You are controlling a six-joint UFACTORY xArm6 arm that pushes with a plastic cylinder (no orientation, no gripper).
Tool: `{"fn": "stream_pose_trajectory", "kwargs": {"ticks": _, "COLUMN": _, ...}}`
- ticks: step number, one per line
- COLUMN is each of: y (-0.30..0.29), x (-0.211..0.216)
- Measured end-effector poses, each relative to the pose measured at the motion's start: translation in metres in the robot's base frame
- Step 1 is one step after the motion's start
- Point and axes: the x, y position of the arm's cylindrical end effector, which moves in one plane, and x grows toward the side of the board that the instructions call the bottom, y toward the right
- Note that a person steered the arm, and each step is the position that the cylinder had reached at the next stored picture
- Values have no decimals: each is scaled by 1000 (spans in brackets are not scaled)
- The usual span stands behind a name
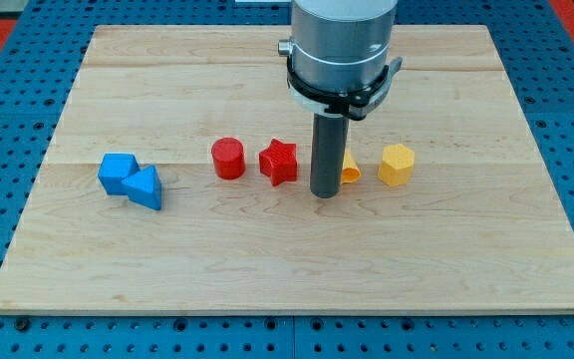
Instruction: Keep the blue cube at the top side of the blue triangle
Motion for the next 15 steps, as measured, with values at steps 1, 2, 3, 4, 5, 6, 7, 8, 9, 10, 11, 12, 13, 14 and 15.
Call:
{"fn": "stream_pose_trajectory", "kwargs": {"ticks": 1, "y": 0, "x": -2}}
{"fn": "stream_pose_trajectory", "kwargs": {"ticks": 2, "y": -22, "x": 15}}
{"fn": "stream_pose_trajectory", "kwargs": {"ticks": 3, "y": -87, "x": 33}}
{"fn": "stream_pose_trajectory", "kwargs": {"ticks": 4, "y": -149, "x": 39}}
{"fn": "stream_pose_trajectory", "kwargs": {"ticks": 5, "y": -195, "x": 34}}
{"fn": "stream_pose_trajectory", "kwargs": {"ticks": 6, "y": -257, "x": -3}}
{"fn": "stream_pose_trajectory", "kwargs": {"ticks": 7, "y": -283, "x": -32}}
{"fn": "stream_pose_trajectory", "kwargs": {"ticks": 8, "y": -283, "x": -32}}
{"fn": "stream_pose_trajectory", "kwargs": {"ticks": 9, "y": -302, "x": -6}}
{"fn": "stream_pose_trajectory", "kwargs": {"ticks": 10, "y": -298, "x": 14}}
{"fn": "stream_pose_trajectory", "kwargs": {"ticks": 11, "y": -285, "x": 9}}
{"fn": "stream_pose_trajectory", "kwargs": {"ticks": 12, "y": -264, "x": -17}}
{"fn": "stream_pose_trajectory", "kwargs": {"ticks": 13, "y": -251, "x": -48}}
{"fn": "stream_pose_trajectory", "kwargs": {"ticks": 14, "y": -230, "x": -66}}
{"fn": "stream_pose_trajectory", "kwargs": {"ticks": 15, "y": -211, "x": -63}}
